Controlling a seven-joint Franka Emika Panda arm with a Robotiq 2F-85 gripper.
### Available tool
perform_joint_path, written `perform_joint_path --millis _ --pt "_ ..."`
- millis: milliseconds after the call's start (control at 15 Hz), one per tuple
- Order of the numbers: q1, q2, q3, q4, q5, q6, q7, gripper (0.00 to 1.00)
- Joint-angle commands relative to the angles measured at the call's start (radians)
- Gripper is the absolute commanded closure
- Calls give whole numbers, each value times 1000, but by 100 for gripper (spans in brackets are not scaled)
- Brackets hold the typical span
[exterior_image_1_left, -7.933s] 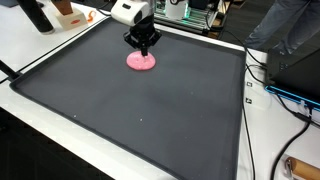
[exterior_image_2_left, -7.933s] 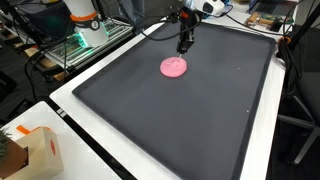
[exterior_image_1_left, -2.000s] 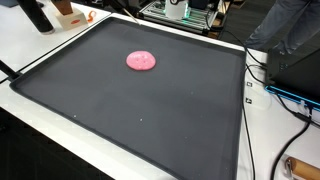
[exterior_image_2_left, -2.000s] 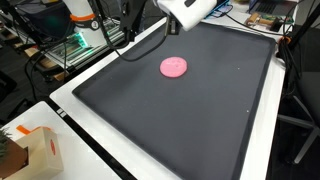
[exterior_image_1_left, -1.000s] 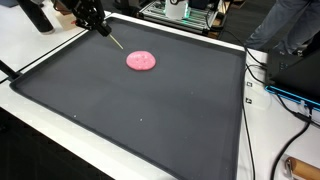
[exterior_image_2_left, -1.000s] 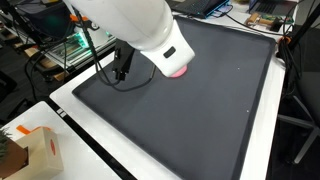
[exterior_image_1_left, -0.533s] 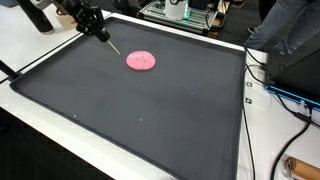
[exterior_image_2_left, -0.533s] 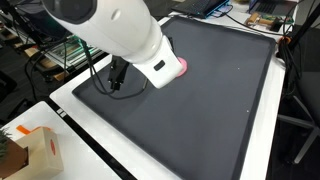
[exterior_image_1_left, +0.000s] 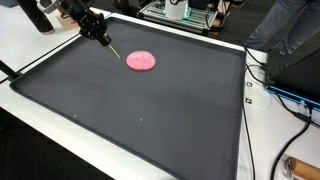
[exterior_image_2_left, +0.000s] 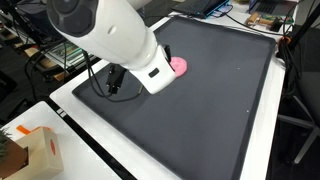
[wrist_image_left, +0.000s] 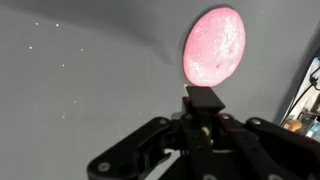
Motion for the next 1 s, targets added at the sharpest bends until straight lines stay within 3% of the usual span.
perform_joint_path --millis 0,933 --pt "-11 -10 10 -37 14 32 -26 97" --pt "7 -31 17 -34 -3 3 25 97"
